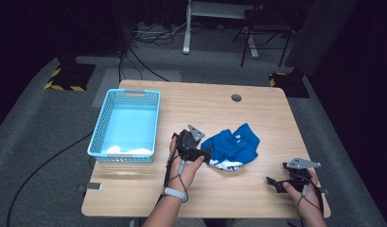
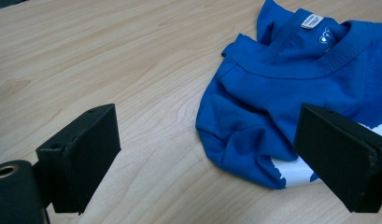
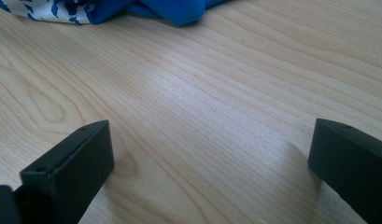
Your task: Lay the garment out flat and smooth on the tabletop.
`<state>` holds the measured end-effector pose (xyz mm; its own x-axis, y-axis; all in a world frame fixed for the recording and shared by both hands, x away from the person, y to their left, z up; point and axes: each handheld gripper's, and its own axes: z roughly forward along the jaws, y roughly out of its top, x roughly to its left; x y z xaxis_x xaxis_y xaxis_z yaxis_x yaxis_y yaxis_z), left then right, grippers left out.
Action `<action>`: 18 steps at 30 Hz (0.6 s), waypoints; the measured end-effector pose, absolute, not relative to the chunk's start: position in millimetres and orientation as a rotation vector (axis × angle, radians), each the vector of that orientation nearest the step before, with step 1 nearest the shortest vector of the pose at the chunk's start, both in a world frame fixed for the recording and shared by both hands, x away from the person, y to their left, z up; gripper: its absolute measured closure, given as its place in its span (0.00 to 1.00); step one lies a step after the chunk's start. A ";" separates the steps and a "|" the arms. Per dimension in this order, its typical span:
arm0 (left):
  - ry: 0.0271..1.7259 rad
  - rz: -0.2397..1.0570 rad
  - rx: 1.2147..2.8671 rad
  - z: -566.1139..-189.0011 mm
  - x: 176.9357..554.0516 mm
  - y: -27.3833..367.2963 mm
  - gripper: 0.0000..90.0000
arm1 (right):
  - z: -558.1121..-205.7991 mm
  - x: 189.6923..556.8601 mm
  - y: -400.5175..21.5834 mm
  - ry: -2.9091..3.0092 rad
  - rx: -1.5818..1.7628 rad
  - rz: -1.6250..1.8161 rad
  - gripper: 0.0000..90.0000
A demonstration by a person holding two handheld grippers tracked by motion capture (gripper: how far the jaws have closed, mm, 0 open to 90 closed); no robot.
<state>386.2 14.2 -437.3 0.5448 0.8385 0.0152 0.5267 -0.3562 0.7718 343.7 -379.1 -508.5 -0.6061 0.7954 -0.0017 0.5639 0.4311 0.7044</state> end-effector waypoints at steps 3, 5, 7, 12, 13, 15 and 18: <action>1.093 0.546 2.054 -439.5 390.2 10.0 0.08 | -508.5 343.8 -379.2 2.356 1.164 0.969 0.01; 1.084 0.550 2.061 -441.4 393.1 6.5 0.09 | -508.6 343.8 -379.1 2.356 1.163 0.969 0.01; 1.090 0.551 2.060 -444.2 397.2 2.2 0.10 | -508.6 343.9 -379.1 2.356 1.163 0.969 0.01; 1.108 0.529 2.063 -449.3 403.5 -3.4 0.16 | -508.6 343.8 -379.1 2.356 1.163 0.969 0.01; 1.113 0.527 2.061 -450.4 405.2 -4.6 0.18 | -508.5 343.9 -379.2 2.357 1.162 0.969 0.01; 1.118 0.528 2.053 -451.8 407.7 -6.5 0.20 | -508.5 343.9 -379.2 2.357 1.162 0.969 0.01; 1.103 0.514 2.070 -454.6 410.7 -10.5 0.23 | -508.5 343.8 -379.2 2.357 1.162 0.969 0.01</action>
